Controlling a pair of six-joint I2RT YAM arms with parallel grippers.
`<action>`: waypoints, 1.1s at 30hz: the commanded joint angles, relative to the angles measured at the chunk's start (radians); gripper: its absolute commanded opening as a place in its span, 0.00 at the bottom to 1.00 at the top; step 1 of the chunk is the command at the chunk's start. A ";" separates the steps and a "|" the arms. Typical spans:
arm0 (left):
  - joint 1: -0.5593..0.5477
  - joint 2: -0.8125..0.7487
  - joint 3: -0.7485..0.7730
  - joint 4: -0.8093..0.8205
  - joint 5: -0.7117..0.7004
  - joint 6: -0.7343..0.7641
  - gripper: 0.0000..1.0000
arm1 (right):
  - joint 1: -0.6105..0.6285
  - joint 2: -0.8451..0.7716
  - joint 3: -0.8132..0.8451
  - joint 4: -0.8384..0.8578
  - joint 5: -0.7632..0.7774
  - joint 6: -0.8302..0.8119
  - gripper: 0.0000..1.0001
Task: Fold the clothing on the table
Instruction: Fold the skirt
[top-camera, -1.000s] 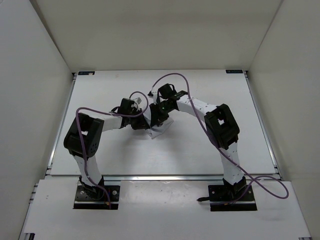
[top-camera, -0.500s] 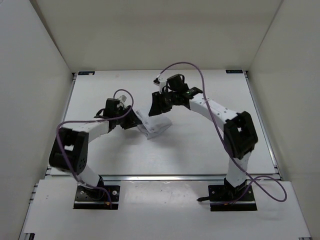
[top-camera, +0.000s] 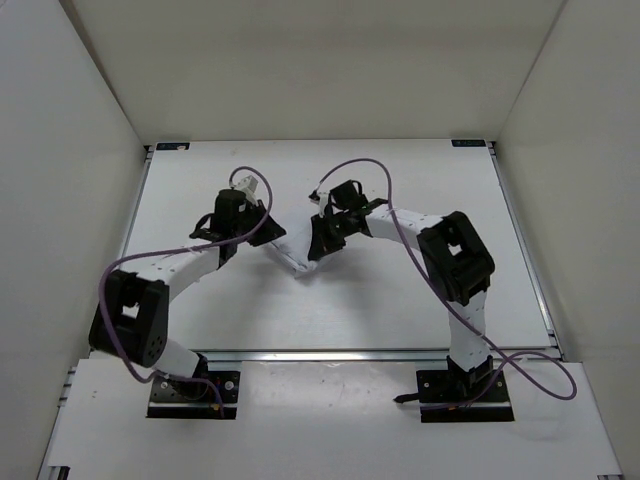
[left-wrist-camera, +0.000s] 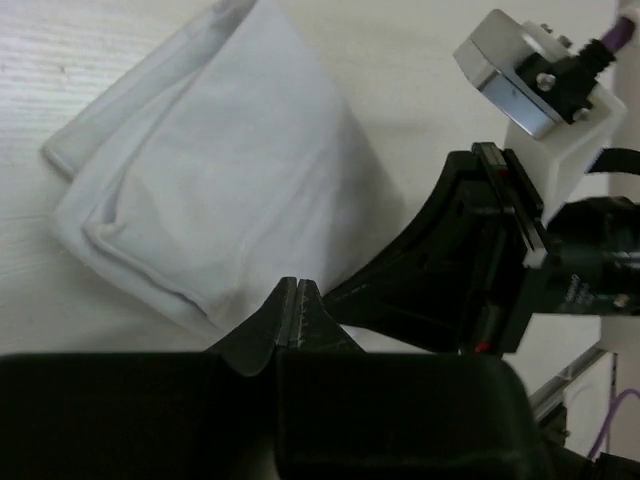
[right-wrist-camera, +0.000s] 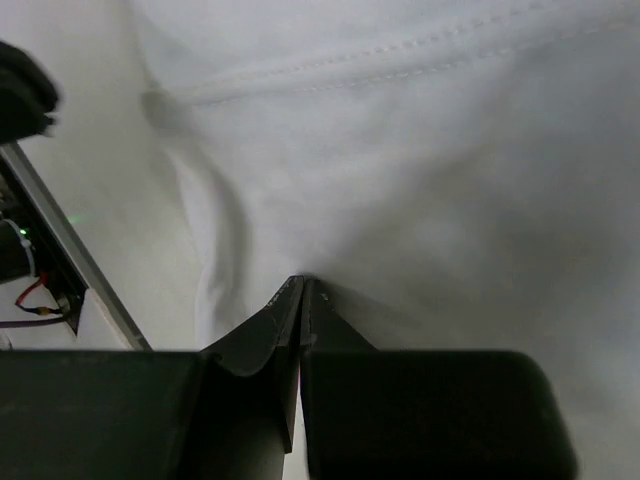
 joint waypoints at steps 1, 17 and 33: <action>-0.029 0.083 -0.007 0.021 -0.062 0.014 0.00 | 0.039 0.009 0.000 0.044 -0.034 -0.011 0.00; 0.058 0.218 0.204 -0.139 0.046 0.114 0.43 | -0.082 -0.257 0.006 0.015 0.111 0.019 0.36; -0.015 -0.203 0.024 -0.704 -0.287 0.354 0.98 | -0.236 -0.492 -0.328 -0.084 0.481 -0.056 0.81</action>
